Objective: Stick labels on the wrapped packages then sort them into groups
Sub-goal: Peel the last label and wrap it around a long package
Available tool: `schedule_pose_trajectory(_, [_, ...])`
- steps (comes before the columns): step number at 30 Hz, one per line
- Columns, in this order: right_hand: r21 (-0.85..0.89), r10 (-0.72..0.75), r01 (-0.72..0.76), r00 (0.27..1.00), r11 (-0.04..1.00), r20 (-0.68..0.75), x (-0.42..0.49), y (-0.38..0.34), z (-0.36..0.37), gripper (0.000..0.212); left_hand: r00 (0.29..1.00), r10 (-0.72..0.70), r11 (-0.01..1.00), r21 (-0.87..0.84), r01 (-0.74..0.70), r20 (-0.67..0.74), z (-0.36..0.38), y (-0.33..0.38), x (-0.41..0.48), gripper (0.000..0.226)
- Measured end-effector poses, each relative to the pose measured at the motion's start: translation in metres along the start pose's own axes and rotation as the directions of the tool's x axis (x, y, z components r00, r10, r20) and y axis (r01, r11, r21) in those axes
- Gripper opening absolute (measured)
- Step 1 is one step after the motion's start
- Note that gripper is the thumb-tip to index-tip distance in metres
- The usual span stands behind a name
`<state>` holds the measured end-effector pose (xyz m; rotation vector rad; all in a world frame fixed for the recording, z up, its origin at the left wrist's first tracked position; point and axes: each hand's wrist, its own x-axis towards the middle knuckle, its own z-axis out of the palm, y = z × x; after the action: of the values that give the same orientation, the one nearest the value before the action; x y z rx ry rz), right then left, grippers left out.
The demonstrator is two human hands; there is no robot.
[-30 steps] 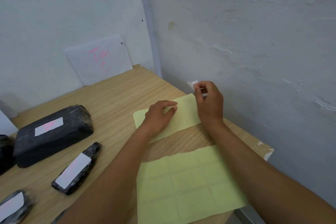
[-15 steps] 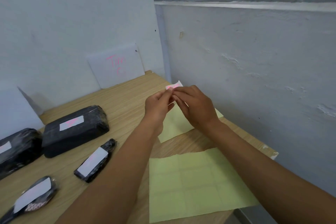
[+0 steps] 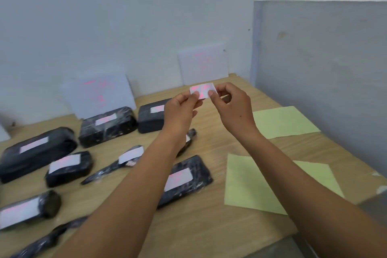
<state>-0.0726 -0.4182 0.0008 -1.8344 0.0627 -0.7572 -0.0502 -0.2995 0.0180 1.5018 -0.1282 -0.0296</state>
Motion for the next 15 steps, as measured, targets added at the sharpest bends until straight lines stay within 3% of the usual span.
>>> schedule_pose_trajectory(5, [0.198, 0.062, -0.089, 0.988, 0.976, 0.138, -0.033, -0.034, 0.042, 0.007, 0.984, 0.115, 0.988, 0.120, -0.099, -0.137, -0.059, 0.011, -0.033, 0.015])
schedule_pose_trajectory(10, [0.294, 0.029, -0.104, 0.969, 0.950, 0.247, -0.070, -0.062, 0.071, 0.017, 0.958, 0.214, 0.956, 0.243, -0.166, -0.191, -0.113, 0.015, -0.070, 0.023])
schedule_pose_trajectory(15, [0.315, 0.003, -0.096, 0.959, 0.944, 0.283, -0.104, -0.090, 0.095, 0.026, 0.929, 0.297, 0.934, 0.268, -0.234, -0.223, -0.161, 0.024, -0.110, 0.015])
